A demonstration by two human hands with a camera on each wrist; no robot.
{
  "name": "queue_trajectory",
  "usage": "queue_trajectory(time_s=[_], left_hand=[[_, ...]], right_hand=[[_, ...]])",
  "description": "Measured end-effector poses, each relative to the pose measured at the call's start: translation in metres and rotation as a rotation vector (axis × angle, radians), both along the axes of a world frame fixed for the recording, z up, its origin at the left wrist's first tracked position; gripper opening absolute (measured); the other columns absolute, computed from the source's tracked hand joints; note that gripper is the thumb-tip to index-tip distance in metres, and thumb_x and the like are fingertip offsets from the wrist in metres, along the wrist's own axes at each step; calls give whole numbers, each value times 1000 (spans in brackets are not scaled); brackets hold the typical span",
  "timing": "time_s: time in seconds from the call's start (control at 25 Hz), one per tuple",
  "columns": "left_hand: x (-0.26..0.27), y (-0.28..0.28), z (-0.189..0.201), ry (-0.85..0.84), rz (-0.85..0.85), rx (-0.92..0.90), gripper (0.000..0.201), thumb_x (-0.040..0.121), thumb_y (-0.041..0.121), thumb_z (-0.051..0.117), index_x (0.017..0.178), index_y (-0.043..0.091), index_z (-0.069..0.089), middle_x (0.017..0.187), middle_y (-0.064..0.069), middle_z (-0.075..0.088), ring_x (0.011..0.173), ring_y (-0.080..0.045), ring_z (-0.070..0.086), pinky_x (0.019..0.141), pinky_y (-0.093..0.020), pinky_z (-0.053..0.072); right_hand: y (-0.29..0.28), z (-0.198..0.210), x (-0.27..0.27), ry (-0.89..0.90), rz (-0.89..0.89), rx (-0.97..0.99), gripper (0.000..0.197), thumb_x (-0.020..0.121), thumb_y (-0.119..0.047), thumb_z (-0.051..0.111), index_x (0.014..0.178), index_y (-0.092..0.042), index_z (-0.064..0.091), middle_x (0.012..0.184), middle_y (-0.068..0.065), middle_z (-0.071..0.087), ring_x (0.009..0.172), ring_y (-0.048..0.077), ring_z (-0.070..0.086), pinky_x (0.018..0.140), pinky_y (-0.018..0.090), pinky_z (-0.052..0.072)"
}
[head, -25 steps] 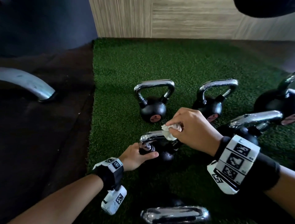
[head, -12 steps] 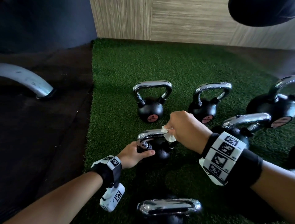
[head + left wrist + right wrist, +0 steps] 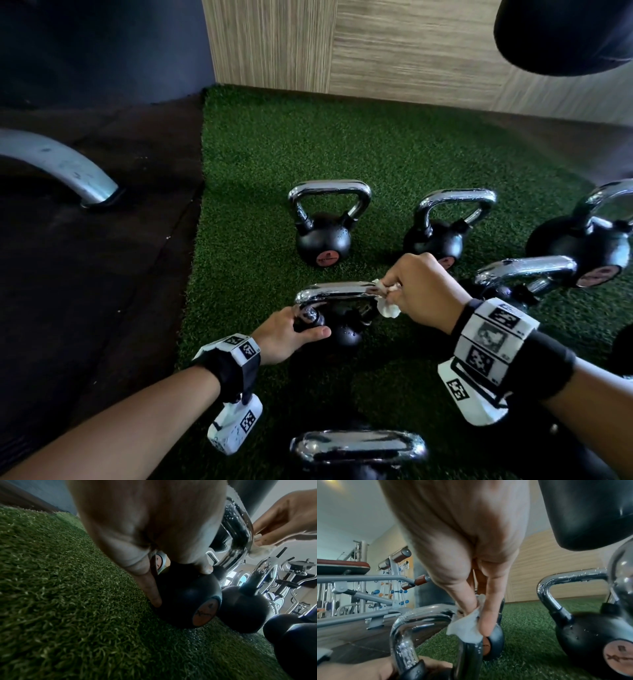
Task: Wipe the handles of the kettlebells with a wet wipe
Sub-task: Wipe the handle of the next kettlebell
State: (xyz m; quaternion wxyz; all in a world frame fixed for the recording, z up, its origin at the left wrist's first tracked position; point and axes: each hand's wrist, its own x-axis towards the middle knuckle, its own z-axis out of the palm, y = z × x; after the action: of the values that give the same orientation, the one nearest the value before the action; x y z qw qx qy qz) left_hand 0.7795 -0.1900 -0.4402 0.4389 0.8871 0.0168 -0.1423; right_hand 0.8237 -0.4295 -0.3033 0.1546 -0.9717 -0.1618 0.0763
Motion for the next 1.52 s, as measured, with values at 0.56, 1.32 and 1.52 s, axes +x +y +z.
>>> queue_trajectory(time_s=[0.56,1.32,1.52], left_hand=[[-2,-1,5,18,-45,-5,60,85,58,70,137,32,56,131,9,63,123,-11,57,107,-29,42],[-19,2,164,143,183,-890,30,101,26,55,115,5,71,98,-9,78,83,-16,77,76,-30,64],[-18,-6,160,196,151,-1010,30,90,9,67,117,-4,69,99,-15,77,79,-15,76,71,-25,63]], right_hand=[[4,-51,8,574,-373,457,25,72,18,74,65,-5,67,68,9,65,66,24,69,74,45,64],[26,48,-27,178,111,821,36,73,-12,89,103,-24,72,90,0,80,90,21,75,86,38,57],[34,39,-19,-149,18,732,37,63,-31,93,87,-25,64,65,-11,66,55,0,50,56,19,41]])
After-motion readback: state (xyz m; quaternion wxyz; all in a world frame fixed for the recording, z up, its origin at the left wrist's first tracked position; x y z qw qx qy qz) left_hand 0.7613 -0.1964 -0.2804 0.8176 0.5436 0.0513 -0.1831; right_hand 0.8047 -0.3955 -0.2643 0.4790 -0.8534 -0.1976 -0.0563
